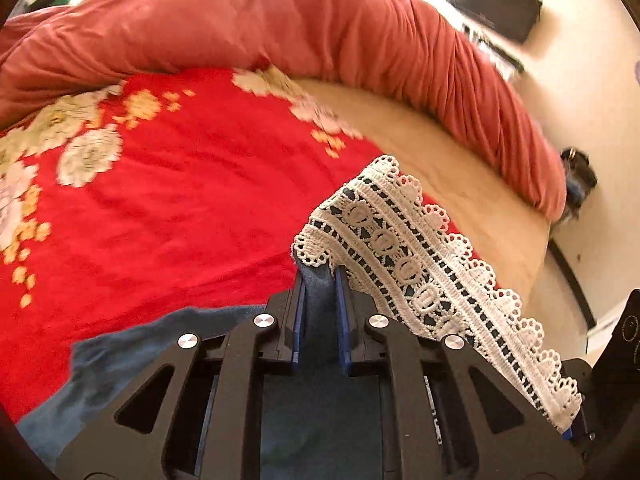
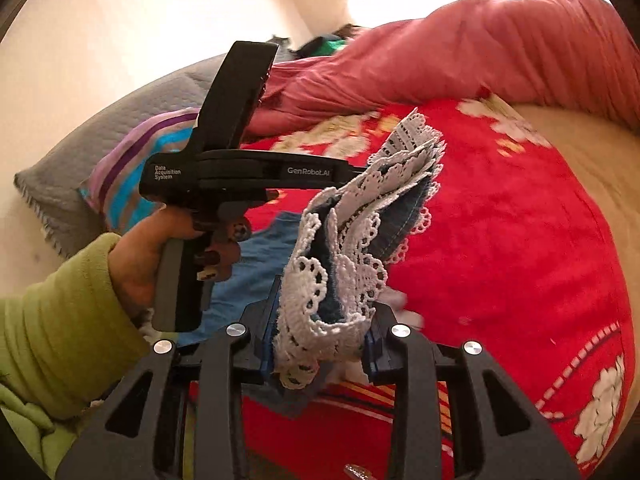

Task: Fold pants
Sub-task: 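Grasp the lace hem with the left tool while the right tool pinches the other lace hem, then lay the lace hems together on the pants and open both tools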

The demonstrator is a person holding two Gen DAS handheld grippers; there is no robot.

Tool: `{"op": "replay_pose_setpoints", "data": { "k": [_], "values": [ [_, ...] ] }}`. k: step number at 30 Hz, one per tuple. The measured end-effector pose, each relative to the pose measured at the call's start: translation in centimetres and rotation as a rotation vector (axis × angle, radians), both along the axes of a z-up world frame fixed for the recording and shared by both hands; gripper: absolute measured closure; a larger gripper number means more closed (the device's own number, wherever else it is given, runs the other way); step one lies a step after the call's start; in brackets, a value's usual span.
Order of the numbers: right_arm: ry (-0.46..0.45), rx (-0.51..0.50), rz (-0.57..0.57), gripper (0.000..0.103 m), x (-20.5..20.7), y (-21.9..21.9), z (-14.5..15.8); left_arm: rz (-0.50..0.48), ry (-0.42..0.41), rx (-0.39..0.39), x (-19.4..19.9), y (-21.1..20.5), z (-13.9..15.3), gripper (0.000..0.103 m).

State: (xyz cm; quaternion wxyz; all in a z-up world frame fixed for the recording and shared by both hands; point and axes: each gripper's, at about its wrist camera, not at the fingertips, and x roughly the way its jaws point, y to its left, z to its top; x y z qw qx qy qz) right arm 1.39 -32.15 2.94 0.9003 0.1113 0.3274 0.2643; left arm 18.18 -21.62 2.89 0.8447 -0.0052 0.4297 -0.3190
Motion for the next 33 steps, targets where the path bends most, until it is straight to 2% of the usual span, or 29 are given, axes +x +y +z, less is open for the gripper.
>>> {"op": "replay_pose_setpoints", "data": {
  "k": [7, 12, 16, 19, 22, 24, 26, 29, 31, 33],
  "values": [
    [0.006, -0.056, 0.099, 0.072, 0.5, 4.9, 0.2, 0.110, 0.005, -0.048, -0.6, 6.0, -0.4, 0.095],
    [0.040, -0.111, 0.156, 0.072, 1.4, 9.0, -1.1, 0.168, 0.022, -0.062, -0.7, 9.4, -2.0, 0.093],
    [0.068, -0.182, 0.210, 0.072, 1.8, 12.5, -2.6, 0.266, 0.053, -0.085, -0.5, 13.9, -3.4, 0.089],
    [0.068, -0.238, 0.256, 0.072, 1.2, 14.9, -3.5, 0.357, 0.082, -0.135, -1.1, 18.3, -4.1, 0.083],
    [0.050, -0.314, 0.297, 0.067, 0.6, 17.1, -4.1, 0.437, 0.104, -0.200, -2.1, 22.3, -4.5, 0.081],
    [0.043, -0.347, 0.329, 0.064, 0.1, 18.5, -4.5, 0.478, 0.125, -0.281, -3.0, 24.8, -4.9, 0.072],
    [0.047, -0.354, 0.373, 0.052, -0.5, 19.7, -4.7, 0.507, 0.164, -0.382, -3.7, 26.9, -5.7, 0.070],
    [0.032, -0.316, 0.453, 0.050, -1.6, 20.5, -3.8, 0.500, 0.187, -0.438, -4.4, 27.4, -6.0, 0.069],
    [0.009, -0.288, 0.465, 0.050, -2.0, 20.1, -2.6, 0.472, 0.197, -0.455, -4.5, 26.8, -5.7, 0.065],
    [-0.029, -0.253, 0.443, 0.048, -1.9, 18.8, -1.1, 0.439, 0.207, -0.469, -4.6, 25.9, -5.8, 0.055]
  ]
}}
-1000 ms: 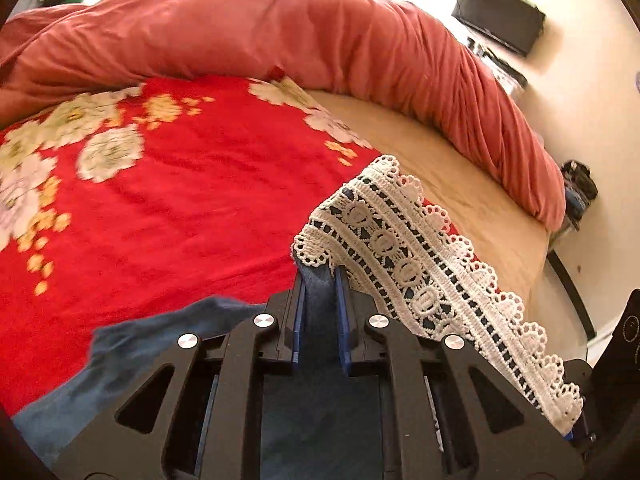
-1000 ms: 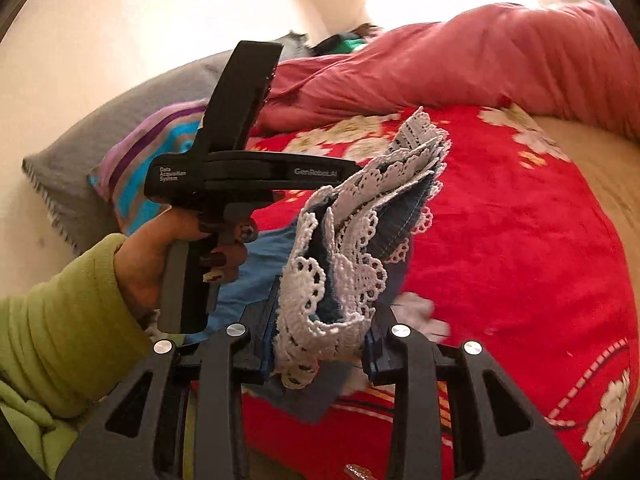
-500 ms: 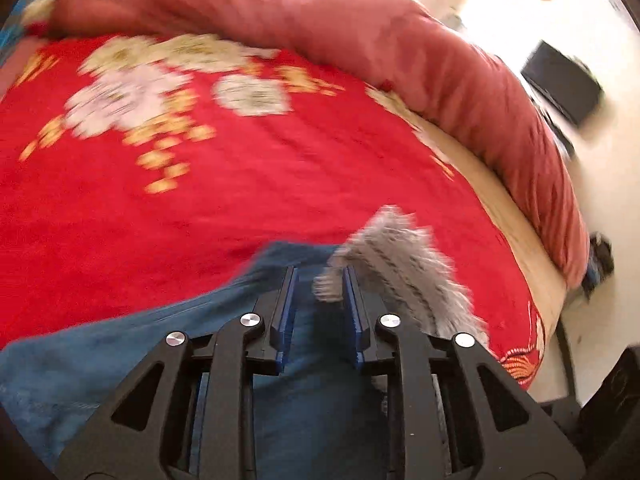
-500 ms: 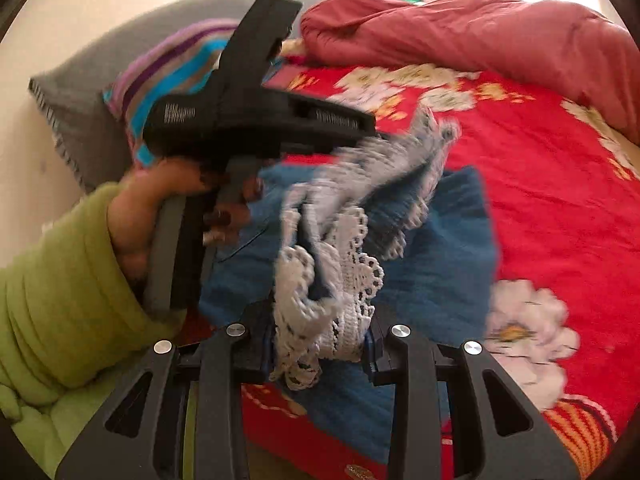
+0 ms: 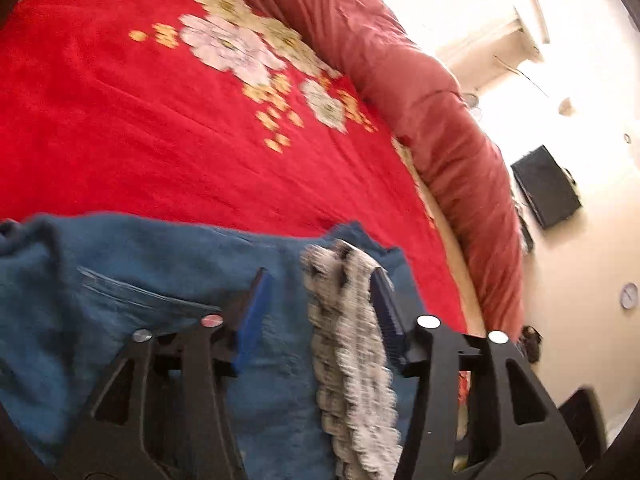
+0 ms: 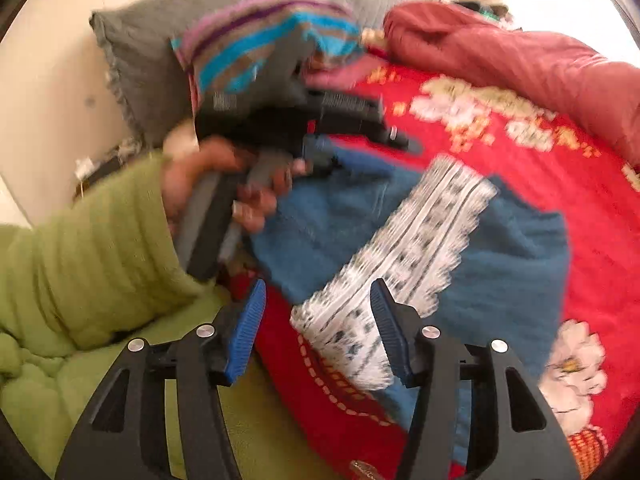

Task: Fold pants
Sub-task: 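Lay the lace hems together on the pants and open both tools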

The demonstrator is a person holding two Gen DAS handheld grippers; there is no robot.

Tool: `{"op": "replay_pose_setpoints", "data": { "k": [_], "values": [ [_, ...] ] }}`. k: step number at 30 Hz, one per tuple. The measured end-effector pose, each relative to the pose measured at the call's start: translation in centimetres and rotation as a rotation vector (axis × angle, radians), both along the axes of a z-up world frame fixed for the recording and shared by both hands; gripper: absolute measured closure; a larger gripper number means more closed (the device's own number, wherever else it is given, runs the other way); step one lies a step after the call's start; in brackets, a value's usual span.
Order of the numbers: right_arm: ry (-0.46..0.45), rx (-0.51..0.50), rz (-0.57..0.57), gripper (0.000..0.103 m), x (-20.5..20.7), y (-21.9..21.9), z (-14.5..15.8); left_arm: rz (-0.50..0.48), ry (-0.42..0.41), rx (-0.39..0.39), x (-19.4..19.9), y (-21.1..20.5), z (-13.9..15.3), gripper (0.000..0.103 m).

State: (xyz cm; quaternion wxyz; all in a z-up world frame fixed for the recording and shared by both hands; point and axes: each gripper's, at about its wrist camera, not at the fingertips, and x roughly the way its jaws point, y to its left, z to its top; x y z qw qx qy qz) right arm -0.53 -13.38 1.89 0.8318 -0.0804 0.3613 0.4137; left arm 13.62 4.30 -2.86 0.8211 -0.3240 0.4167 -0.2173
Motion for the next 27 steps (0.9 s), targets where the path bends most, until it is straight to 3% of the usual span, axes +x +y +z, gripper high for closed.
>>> {"op": "replay_pose_setpoints", "data": {
  "k": [3, 8, 9, 11, 18, 20, 22, 24, 27],
  "values": [
    [-0.057, 0.023, -0.099, 0.042, 1.0, -2.8, 1.5, -0.028, 0.027, 0.023, 0.6, -1.7, -0.3, 0.050],
    [-0.034, -0.022, -0.276, 0.042, 5.4, -6.3, 0.5, -0.005, 0.069, 0.062, 2.0, -2.9, -1.2, 0.046],
    [-0.035, -0.053, -0.311, 0.042, 6.3, -6.6, 0.1, -0.004, 0.069, 0.080, 2.3, -3.3, -1.2, 0.053],
    [-0.028, -0.075, -0.341, 0.042, 7.7, -7.1, -0.5, -0.027, 0.065, 0.116, 3.1, -4.5, -1.0, 0.095],
    [-0.067, -0.071, -0.316, 0.043, 11.5, -5.6, -0.8, -0.046, -0.131, 0.248, 1.9, -5.6, 3.3, 0.093],
    [-0.050, -0.124, -0.319, 0.043, 13.1, -4.7, -2.1, -0.018, -0.096, 0.309, 2.3, -5.0, 2.6, 0.093],
    [-0.015, -0.158, -0.322, 0.043, 14.2, -4.4, -3.5, -0.001, -0.046, 0.296, 2.7, -4.0, 0.9, 0.090],
    [0.011, -0.204, -0.328, 0.043, 15.1, -3.9, -5.2, 0.020, -0.008, 0.300, 3.1, -3.4, -0.3, 0.077],
    [0.019, -0.193, -0.336, 0.042, 15.1, -4.1, -5.8, 0.029, 0.007, 0.263, 2.9, -2.4, -0.9, 0.074]
  ]
}}
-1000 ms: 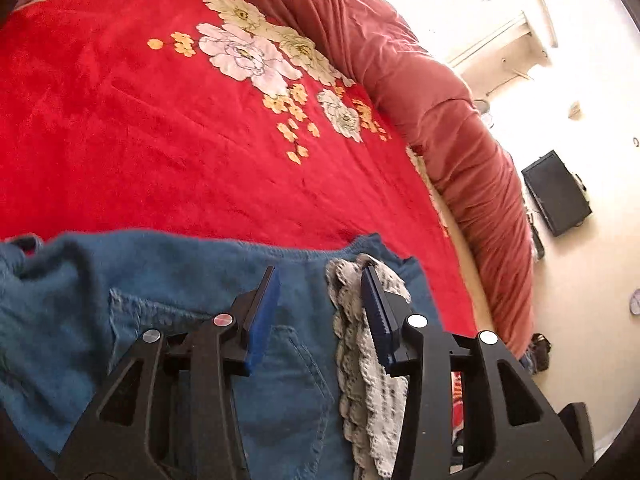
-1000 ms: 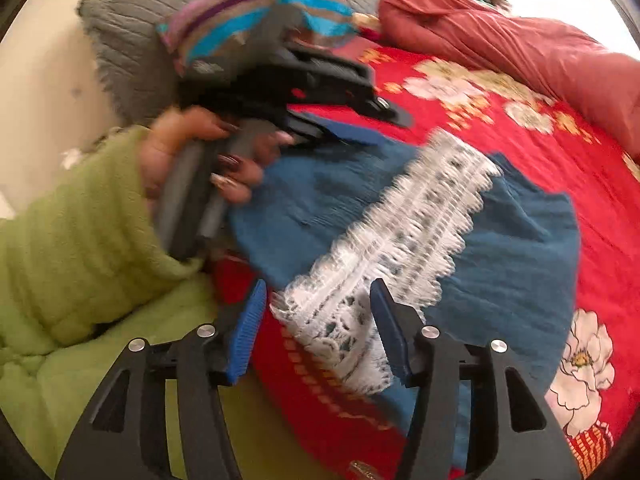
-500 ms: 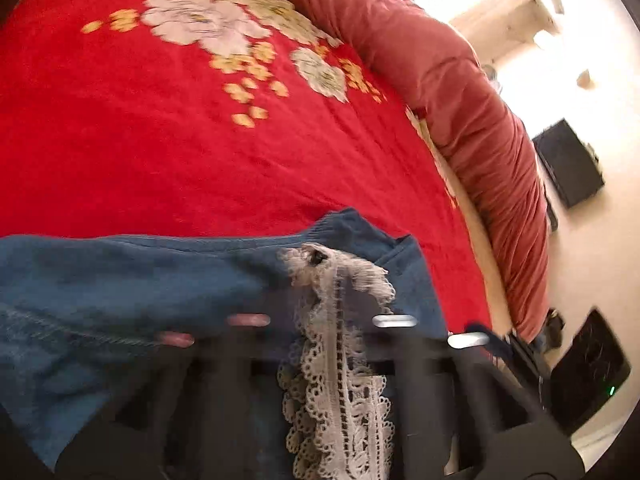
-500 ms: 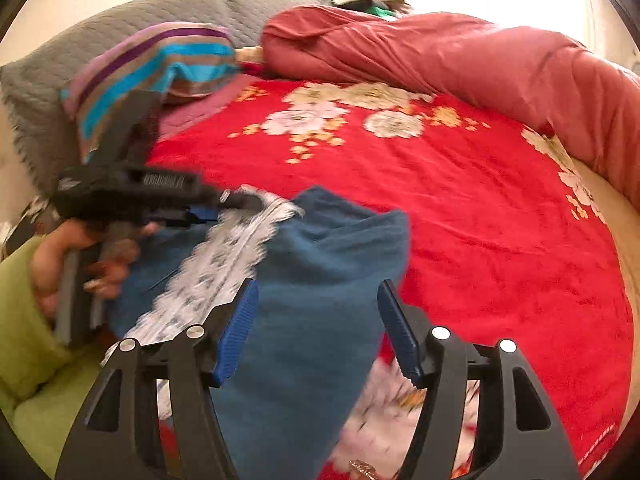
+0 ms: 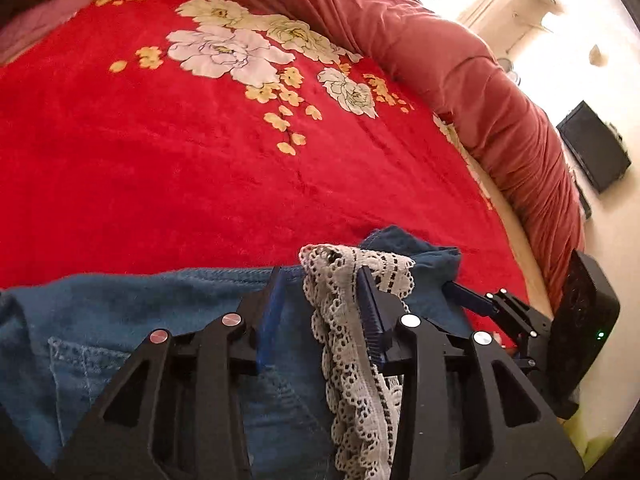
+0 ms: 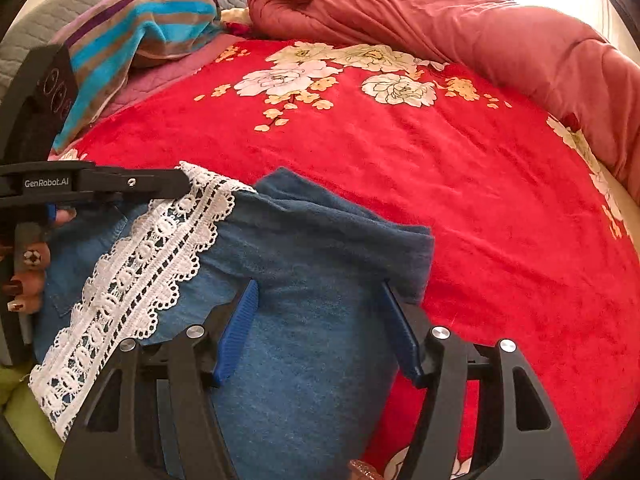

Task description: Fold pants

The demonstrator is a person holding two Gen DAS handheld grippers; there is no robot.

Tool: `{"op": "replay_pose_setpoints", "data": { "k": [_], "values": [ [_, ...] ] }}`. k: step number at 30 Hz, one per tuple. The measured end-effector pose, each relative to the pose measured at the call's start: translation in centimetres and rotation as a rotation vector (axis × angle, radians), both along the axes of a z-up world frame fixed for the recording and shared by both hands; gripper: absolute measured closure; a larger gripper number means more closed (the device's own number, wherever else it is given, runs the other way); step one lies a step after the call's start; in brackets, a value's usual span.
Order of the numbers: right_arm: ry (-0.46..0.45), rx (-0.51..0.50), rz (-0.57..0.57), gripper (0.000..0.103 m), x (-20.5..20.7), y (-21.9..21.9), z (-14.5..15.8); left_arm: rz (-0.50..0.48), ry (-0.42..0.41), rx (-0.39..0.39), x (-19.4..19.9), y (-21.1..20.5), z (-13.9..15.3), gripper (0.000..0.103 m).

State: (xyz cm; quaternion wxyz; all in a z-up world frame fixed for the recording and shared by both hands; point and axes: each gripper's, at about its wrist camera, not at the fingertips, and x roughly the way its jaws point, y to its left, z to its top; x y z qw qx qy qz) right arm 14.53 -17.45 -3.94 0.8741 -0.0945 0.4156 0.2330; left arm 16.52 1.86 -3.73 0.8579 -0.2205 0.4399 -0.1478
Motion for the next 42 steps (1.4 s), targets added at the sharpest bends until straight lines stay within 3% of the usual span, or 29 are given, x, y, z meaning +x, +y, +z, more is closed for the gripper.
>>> {"op": "replay_pose_setpoints", "data": {
  "k": [3, 5, 9, 12, 16, 17, 21, 23, 26, 31, 33, 35, 37, 38, 42],
  "values": [
    [-0.010, 0.026, -0.015, 0.042, -0.8, -0.7, 1.0, 0.006, -0.022, 0.024, -0.7, 0.0, 1.0, 0.065],
    [-0.020, 0.063, -0.016, 0.033, -1.7, -1.3, 1.9, 0.011, -0.049, 0.059, -1.6, 0.1, 1.8, 0.057],
    [-0.049, 0.091, -0.027, 0.031, -4.0, -2.3, 3.3, 0.036, -0.073, 0.144, -3.1, 0.0, 3.0, 0.041],
    [-0.066, 0.110, -0.022, 0.023, -5.7, -2.9, 4.1, 0.037, -0.084, 0.184, -5.0, 0.1, 3.9, 0.029],
    [-0.088, 0.126, -0.005, 0.023, -7.9, -3.3, 5.2, 0.019, -0.072, 0.226, -7.5, 0.0, 3.9, 0.028],
    [-0.092, 0.127, 0.000, 0.023, -8.4, -3.4, 5.3, 0.013, -0.064, 0.227, -8.1, 0.0, 3.8, 0.029],
    [-0.088, 0.131, 0.040, 0.023, -10.1, -3.2, 5.5, -0.014, -0.016, 0.150, -11.0, 0.3, 2.7, 0.055],
    [-0.063, 0.134, 0.087, 0.035, -11.1, -2.7, 5.1, -0.028, 0.015, 0.087, -12.3, 0.3, 2.2, 0.062],
    [-0.038, 0.106, 0.141, 0.042, -12.2, -1.5, 4.2, -0.067, 0.040, 0.032, -13.6, -0.4, 1.8, 0.062],
    [-0.017, 0.087, 0.141, 0.042, -12.6, -1.4, 3.1, -0.116, 0.104, -0.007, -13.9, -2.2, 0.6, 0.062],
    [-0.011, 0.093, 0.131, 0.042, -12.6, -1.7, 3.0, -0.118, 0.138, -0.020, -13.5, -2.6, -0.1, 0.053],
    [-0.008, 0.097, 0.126, 0.041, -12.7, -2.0, 2.8, -0.127, 0.150, -0.011, -13.2, -3.5, -0.7, 0.054],
    [0.006, 0.102, 0.118, 0.041, -12.4, -2.2, 2.4, -0.125, 0.151, 0.013, -13.0, -4.2, -1.1, 0.068],
    [0.015, 0.106, 0.117, 0.041, -12.3, -2.1, 2.2, -0.129, 0.154, 0.013, -13.0, -4.4, -1.3, 0.088],
    [0.015, 0.115, 0.120, 0.041, -12.6, -1.7, 2.3, -0.113, 0.119, 0.021, -13.7, -3.9, 0.0, 0.095]
  ]
}}
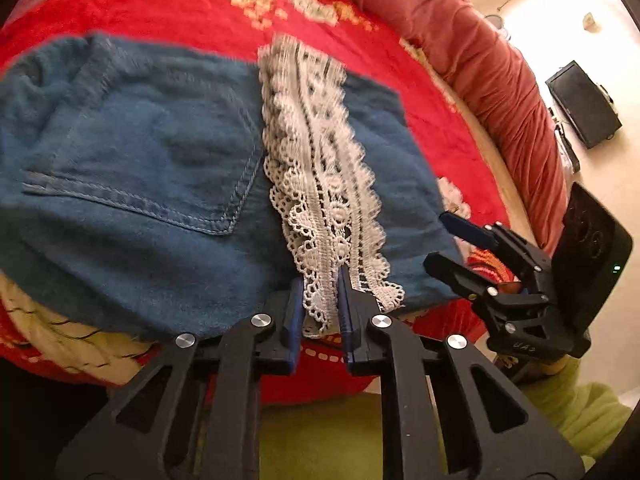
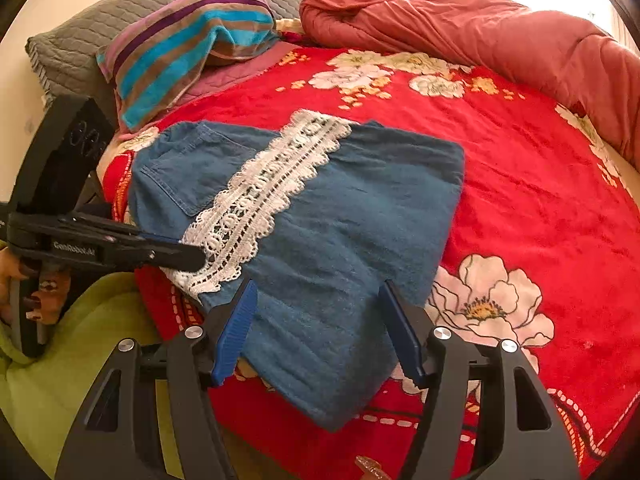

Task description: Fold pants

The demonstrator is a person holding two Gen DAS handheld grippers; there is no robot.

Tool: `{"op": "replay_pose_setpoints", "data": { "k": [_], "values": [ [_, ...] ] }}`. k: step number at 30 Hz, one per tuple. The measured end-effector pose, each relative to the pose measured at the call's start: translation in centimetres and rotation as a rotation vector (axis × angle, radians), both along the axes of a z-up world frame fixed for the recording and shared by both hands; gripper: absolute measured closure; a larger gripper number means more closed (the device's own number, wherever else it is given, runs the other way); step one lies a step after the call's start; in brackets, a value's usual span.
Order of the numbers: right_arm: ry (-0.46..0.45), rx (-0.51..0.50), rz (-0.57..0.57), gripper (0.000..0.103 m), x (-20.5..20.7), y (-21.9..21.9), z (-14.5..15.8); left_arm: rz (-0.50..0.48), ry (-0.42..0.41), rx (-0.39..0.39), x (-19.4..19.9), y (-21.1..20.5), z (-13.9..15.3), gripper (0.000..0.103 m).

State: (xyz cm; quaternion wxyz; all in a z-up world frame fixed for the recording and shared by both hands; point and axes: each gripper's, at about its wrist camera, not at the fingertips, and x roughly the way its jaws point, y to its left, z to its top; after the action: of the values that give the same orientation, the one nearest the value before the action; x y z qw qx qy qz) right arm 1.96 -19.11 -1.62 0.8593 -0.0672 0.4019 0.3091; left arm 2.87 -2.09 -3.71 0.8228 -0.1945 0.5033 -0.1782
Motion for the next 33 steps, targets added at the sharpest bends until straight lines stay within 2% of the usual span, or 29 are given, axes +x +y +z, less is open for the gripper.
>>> {"op": "replay_pose_setpoints", "data": {
  "k": [3, 6, 8, 12, 19, 25, 28, 33],
  "values": [
    [-0.028, 0.008, 0.028, 0.041, -0.6, 0.6, 0.9, 0.012, -0.053, 0.058, -0.8, 0.2, 1.5, 0.095],
    [-0.045, 0.001, 0.048, 0.041, -0.7, 1.2, 1.2, 0.006, -0.031, 0.106, -0.9, -0.2, 0.9, 0.094],
    [-0.029, -0.022, 0.046, 0.041, -0.5, 1.5, 0.5, 0.003, -0.006, 0.113, -0.7, -0.5, 0.1, 0.091],
    [-0.004, -0.094, 0.030, 0.041, -0.4, 1.3, -1.1, 0.000, -0.011, 0.122, -0.9, 0.0, 0.1, 0.086],
    [0.009, -0.091, 0.015, 0.040, -0.4, 0.7, -1.6, -0.003, -0.016, 0.144, -1.0, -0.1, 0.1, 0.083],
    [0.011, -0.073, 0.002, 0.039, -0.5, 0.3, -0.9, 0.004, -0.037, 0.178, -1.3, -0.2, 0.5, 0.075],
    [0.007, -0.066, -0.013, 0.028, -0.7, 0.0, -0.6, 0.007, -0.046, 0.191, -1.4, -0.3, 0.8, 0.072],
    [-0.004, -0.061, -0.034, 0.027, -1.0, -0.5, 0.0, 0.015, -0.061, 0.202, -1.7, -0.1, 1.3, 0.066]
  ]
}}
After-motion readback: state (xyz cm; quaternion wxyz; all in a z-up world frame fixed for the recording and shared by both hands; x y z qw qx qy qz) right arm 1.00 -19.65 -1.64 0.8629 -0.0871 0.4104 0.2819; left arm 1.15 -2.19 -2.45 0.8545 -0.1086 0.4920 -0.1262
